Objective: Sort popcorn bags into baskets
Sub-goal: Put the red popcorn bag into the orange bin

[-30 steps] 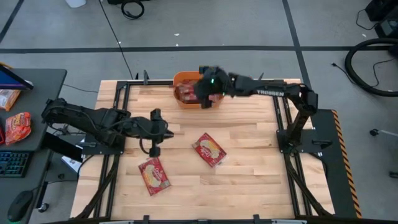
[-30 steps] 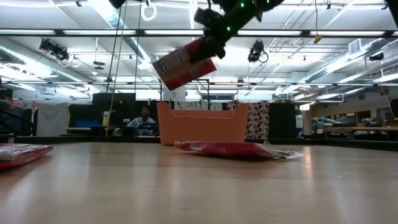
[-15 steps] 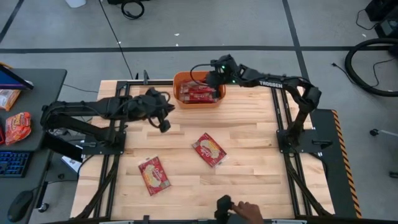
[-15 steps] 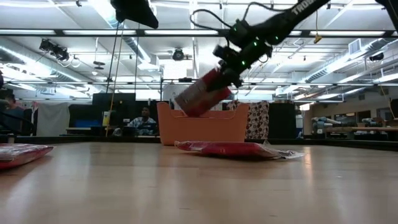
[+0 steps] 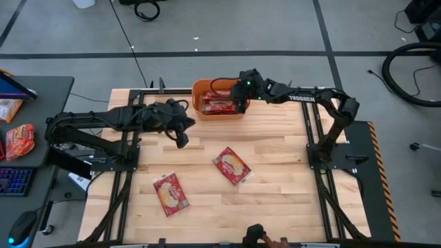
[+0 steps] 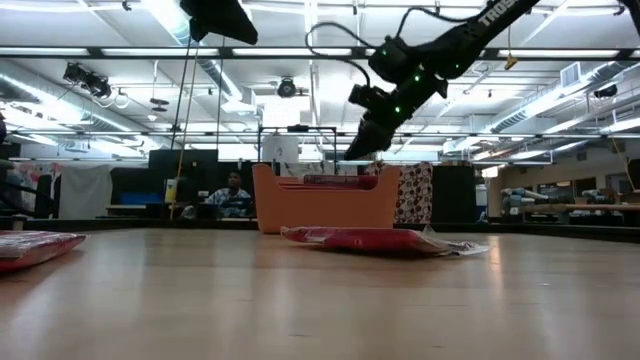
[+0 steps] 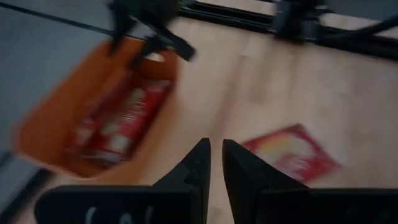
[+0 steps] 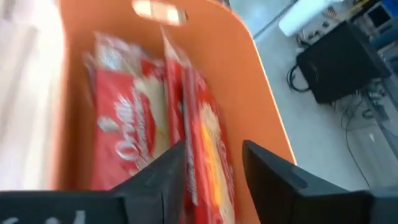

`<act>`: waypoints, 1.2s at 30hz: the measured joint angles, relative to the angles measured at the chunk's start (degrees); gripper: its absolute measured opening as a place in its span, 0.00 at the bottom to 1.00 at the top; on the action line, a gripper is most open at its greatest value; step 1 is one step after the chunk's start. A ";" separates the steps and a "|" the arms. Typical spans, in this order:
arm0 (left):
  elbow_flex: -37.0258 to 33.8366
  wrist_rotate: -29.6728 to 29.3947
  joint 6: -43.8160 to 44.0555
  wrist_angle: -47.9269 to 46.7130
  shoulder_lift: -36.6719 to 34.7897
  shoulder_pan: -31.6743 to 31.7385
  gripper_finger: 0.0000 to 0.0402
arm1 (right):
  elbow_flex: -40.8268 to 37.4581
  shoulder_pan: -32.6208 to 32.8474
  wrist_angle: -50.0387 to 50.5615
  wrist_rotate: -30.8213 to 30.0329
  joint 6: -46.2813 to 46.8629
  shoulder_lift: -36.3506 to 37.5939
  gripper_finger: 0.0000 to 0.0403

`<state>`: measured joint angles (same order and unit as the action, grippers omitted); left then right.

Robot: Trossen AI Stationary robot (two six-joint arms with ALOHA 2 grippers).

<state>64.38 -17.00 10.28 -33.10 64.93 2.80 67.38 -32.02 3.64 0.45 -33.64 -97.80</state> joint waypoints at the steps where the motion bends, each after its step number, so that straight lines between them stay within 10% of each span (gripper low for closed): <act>1: 0.00 2.33 0.89 -0.12 0.01 -0.01 0.11 | 0.00 0.79 0.05 -0.50 0.21 0.43 0.41; 7: 0.00 14.84 6.24 -5.64 0.02 -1.32 0.11 | 0.01 6.81 -0.32 -3.15 7.75 3.76 0.41; 20: -0.02 14.93 17.61 -14.07 0.04 -11.40 0.11 | 0.01 23.81 -1.49 -2.30 28.97 3.28 0.41; 36: -4.91 -6.03 21.62 -14.01 0.05 -27.57 0.11 | 0.01 32.79 0.95 -2.57 64.54 3.21 0.41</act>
<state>59.47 -23.03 31.90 -47.11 64.98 -24.77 67.40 0.77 4.59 -2.12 30.90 -94.59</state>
